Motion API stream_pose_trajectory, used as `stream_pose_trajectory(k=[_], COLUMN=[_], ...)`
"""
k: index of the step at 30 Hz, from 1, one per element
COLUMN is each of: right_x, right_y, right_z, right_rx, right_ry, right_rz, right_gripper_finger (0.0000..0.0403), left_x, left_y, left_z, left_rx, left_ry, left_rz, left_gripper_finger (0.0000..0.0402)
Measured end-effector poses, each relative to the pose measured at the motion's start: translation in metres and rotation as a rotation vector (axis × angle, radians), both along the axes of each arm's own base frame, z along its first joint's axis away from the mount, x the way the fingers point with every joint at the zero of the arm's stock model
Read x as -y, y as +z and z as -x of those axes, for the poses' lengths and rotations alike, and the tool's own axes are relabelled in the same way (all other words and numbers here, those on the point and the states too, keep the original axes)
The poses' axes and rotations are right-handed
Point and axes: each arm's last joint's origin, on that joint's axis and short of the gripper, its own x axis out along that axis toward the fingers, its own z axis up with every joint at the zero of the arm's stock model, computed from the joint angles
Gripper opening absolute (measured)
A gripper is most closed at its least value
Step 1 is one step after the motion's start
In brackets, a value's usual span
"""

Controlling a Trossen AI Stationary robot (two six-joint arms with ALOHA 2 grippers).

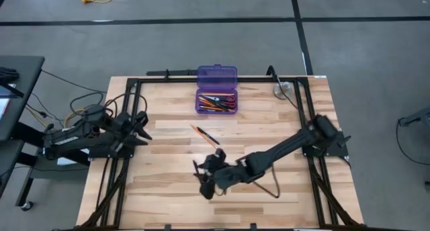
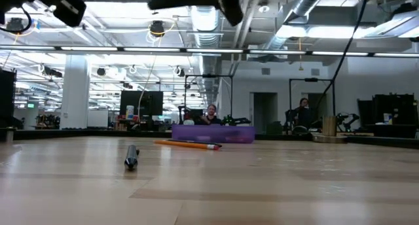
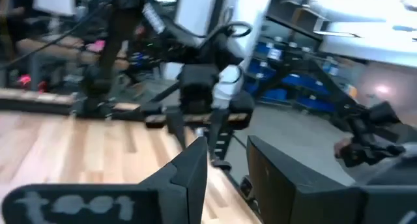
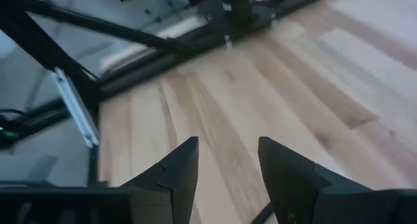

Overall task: Pick & place school supplies into a supply box
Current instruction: Put the black pen into the violet supply box

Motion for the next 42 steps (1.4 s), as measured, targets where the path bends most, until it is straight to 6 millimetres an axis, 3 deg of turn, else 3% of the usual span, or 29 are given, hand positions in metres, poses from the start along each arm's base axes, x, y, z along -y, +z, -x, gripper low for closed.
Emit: stream_pose_trajectory(k=[4, 10, 15, 21, 26, 33, 42], right_x=[-0.014, -0.031, -0.035, -0.026, -0.012, -0.003, -0.012], right_y=[-0.007, -0.003, -0.006, -0.019, -0.021, -0.025, -0.074], right_z=[-0.026, -0.046, -0.058, -0.076, -0.075, -0.073, -0.079], right_rx=[-0.079, -0.17, -0.216, -0.297, -0.384, -0.425, -0.449], right_ry=[0.004, -0.059, -0.128, -0.175, -0.263, -0.317, -0.364], right_rz=[0.007, -0.045, -0.113, -0.264, -0.355, -0.325, -0.196], right_gripper_finger=[0.0154, 0.0154, 0.0154, 0.0154, 0.0154, 0.0154, 0.0154], left_x=[0.0, 0.0, 0.002, 0.002, 0.002, 0.002, 0.001], left_y=[0.001, 0.0, -0.001, -0.001, -0.001, -0.001, 0.0], left_z=[0.0, 0.0, 0.001, 0.001, 0.001, 0.001, 0.0], left_rx=[0.038, 0.044, 0.026, 0.024, 0.024, 0.025, 0.026], left_ry=[-0.005, -0.001, -0.07, -0.086, -0.085, -0.073, -0.047], left_rz=[-0.067, -0.107, -0.076, -0.073, -0.074, -0.072, -0.072], left_gripper_finger=[0.0096, 0.0096, 0.0096, 0.0096, 0.0096, 0.0096, 0.0096])
